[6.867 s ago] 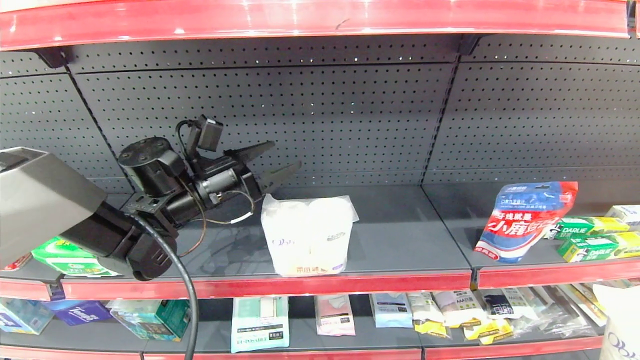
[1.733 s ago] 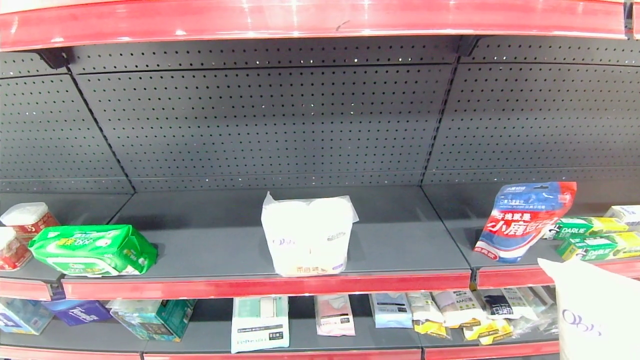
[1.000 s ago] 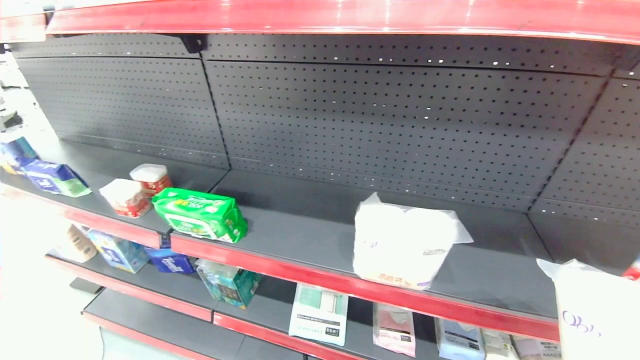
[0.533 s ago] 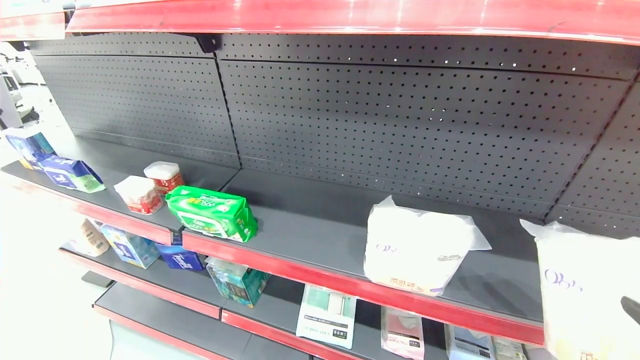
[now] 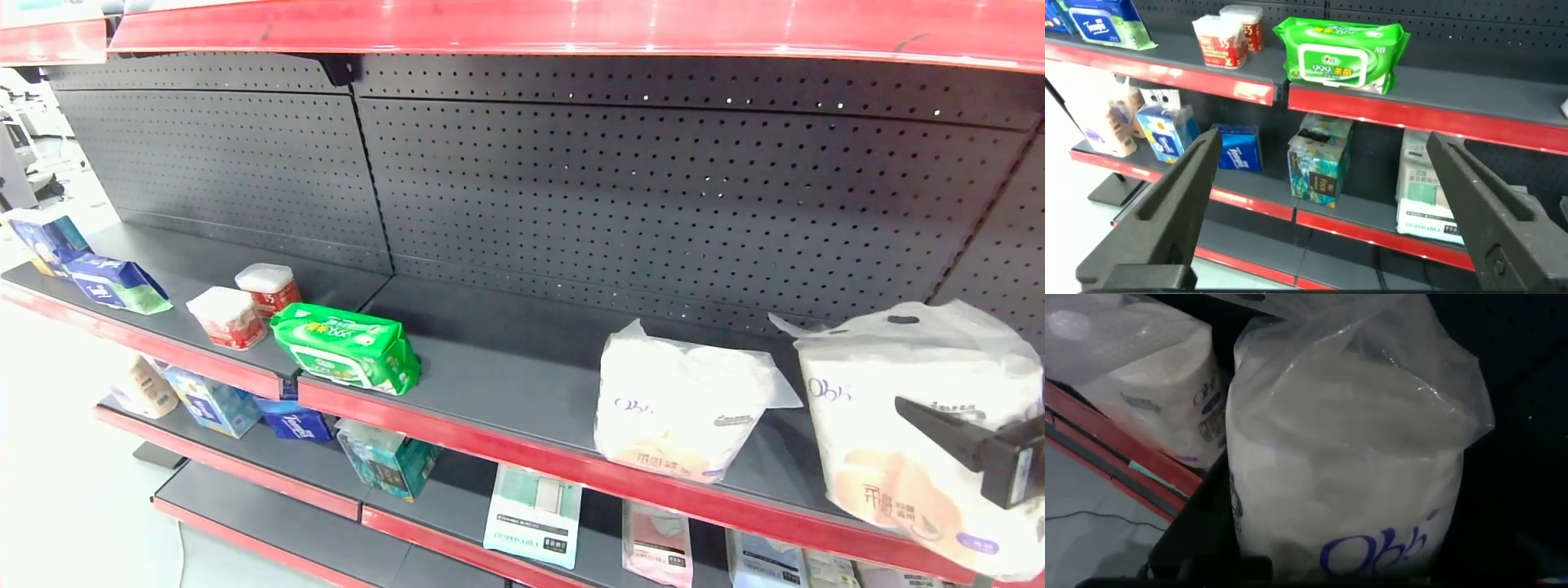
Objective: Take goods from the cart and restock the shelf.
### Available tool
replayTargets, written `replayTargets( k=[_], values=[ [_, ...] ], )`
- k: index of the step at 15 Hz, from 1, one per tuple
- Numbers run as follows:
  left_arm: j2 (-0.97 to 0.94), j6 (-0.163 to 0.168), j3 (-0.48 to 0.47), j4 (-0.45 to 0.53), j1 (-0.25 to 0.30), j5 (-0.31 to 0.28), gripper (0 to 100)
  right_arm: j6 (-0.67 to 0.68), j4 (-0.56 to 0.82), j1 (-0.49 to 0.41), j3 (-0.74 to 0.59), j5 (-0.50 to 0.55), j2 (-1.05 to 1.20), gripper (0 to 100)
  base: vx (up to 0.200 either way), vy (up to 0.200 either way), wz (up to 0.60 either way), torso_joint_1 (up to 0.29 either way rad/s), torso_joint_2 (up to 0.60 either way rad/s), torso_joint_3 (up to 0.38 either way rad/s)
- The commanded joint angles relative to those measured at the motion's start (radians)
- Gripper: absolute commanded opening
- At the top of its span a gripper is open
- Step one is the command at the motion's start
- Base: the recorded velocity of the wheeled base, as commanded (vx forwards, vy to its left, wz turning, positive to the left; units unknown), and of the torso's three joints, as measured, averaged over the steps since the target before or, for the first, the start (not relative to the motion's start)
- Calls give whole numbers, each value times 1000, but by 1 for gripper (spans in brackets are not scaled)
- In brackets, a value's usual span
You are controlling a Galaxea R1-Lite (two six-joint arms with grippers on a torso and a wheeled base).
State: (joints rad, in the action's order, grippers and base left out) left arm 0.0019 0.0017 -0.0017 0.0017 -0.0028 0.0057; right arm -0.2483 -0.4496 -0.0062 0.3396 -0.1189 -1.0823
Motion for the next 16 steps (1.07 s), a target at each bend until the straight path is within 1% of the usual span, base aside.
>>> replayTargets(
  k=[1, 2, 4, 6, 8, 9, 11, 13, 16],
  values=[
    [0, 0, 0, 0, 0, 0, 100, -3, -121, -3, 3, -2, -203, 0, 0, 0, 0, 0, 0, 0],
    [0, 0, 0, 0, 0, 0, 100, -3, -196, -3, 3, -7, -268, 0, 0, 0, 0, 0, 0, 0],
    [0, 0, 0, 0, 0, 0, 100, -9, -291, -5, 13, -41, -350, 0, 0, 0, 0, 0, 0, 0],
    [0, 0, 0, 0, 0, 0, 100, -16, -307, -18, 70, -61, -415, 0, 0, 0, 0, 0, 0, 0],
    [0, 0, 0, 0, 0, 0, 100, -16, -327, -58, 196, -136, -521, 0, 0, 0, 0, 0, 0, 0],
    [0, 0, 0, 0, 0, 0, 100, -12, -333, -63, 231, -168, -547, 0, 0, 0, 0, 0, 0, 0],
    [0, 0, 0, 0, 0, 0, 100, -26, -345, -75, 342, -275, -643, 0, 0, 0, 0, 0, 0, 0],
    [0, 0, 0, 0, 0, 0, 100, -29, -382, -75, 378, -395, -705, 0, 0, 0, 0, 0, 0, 0],
    [0, 0, 0, 0, 0, 0, 100, -29, -471, -72, 389, -522, -789, 0, 0, 0, 0, 0, 0, 0]
  ],
)
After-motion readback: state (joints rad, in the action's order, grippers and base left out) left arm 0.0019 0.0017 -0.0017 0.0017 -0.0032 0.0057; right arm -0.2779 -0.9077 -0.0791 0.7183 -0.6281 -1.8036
